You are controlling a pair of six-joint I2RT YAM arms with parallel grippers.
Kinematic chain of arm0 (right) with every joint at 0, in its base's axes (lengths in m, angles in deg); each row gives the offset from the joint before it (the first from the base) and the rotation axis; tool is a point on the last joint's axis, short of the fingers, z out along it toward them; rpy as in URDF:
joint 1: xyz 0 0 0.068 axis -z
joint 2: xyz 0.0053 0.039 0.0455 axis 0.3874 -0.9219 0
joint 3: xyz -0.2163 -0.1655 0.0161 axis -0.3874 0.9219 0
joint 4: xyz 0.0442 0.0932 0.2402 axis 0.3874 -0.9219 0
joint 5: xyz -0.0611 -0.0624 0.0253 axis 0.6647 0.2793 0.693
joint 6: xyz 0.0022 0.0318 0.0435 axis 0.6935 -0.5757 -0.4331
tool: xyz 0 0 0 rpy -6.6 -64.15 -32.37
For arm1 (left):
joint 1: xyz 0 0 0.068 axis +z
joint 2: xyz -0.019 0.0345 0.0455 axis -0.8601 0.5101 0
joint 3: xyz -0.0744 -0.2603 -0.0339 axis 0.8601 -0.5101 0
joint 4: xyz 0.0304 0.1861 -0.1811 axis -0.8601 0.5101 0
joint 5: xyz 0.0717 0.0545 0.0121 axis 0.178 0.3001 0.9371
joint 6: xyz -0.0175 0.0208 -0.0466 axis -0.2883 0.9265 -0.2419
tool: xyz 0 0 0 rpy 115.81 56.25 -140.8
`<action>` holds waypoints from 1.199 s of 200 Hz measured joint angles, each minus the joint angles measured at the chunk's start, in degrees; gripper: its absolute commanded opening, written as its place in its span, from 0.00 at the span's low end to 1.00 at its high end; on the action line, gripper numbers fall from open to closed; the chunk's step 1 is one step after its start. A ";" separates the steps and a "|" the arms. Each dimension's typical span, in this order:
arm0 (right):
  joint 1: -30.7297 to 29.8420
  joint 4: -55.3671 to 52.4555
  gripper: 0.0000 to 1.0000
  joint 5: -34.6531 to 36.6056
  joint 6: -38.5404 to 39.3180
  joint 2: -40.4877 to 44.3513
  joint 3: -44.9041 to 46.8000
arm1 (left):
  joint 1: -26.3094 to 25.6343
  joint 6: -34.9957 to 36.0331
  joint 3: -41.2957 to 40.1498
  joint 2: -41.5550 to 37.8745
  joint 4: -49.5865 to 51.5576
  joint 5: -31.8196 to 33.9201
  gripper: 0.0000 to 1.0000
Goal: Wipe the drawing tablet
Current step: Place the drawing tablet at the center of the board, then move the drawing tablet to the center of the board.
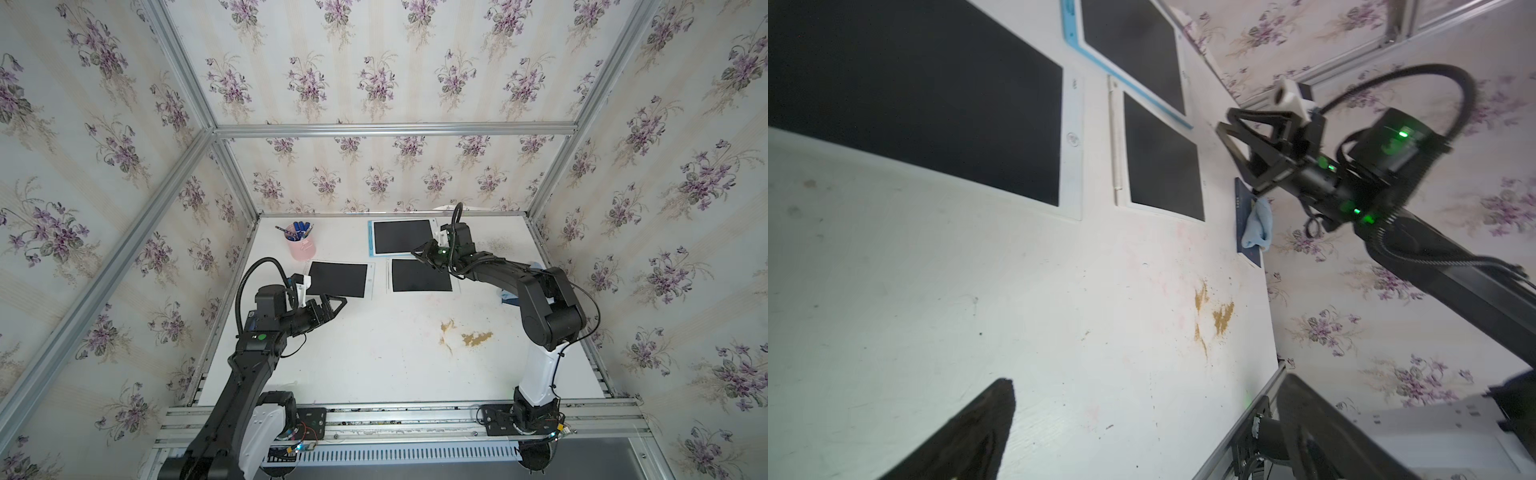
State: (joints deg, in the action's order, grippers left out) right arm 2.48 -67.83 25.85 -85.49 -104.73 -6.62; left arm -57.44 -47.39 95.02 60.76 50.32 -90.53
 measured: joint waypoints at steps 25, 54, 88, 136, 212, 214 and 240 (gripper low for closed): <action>2.78 -1.05 0.28 1.46 3.72 5.07 5.88 | -1.66 -1.68 -0.26 7.06 -6.14 5.16 0.99; 3.54 -0.81 0.28 1.03 5.68 10.51 12.68 | -2.40 -0.76 5.35 13.73 -8.41 14.60 1.00; 3.72 1.27 0.28 -0.68 6.71 16.87 19.67 | -2.54 1.99 12.96 20.26 -5.25 27.02 1.00; 5.31 2.71 0.28 -1.38 8.22 22.97 25.07 | -1.73 3.80 20.28 29.49 1.20 37.42 1.00; 6.10 4.50 0.28 -3.13 8.79 25.00 28.81 | 5.07 6.34 22.16 38.42 2.14 33.81 1.00; 6.10 4.55 0.28 -3.21 8.79 25.00 28.85 | 5.14 6.29 22.16 38.64 2.03 33.68 1.00; 6.14 5.46 0.28 -3.74 8.41 24.85 29.09 | 5.42 4.57 23.47 42.56 0.79 31.06 1.00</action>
State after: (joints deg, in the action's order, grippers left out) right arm 8.62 -62.37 22.11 -77.08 -79.88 22.47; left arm -52.02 -42.82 118.49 103.32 51.11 -59.47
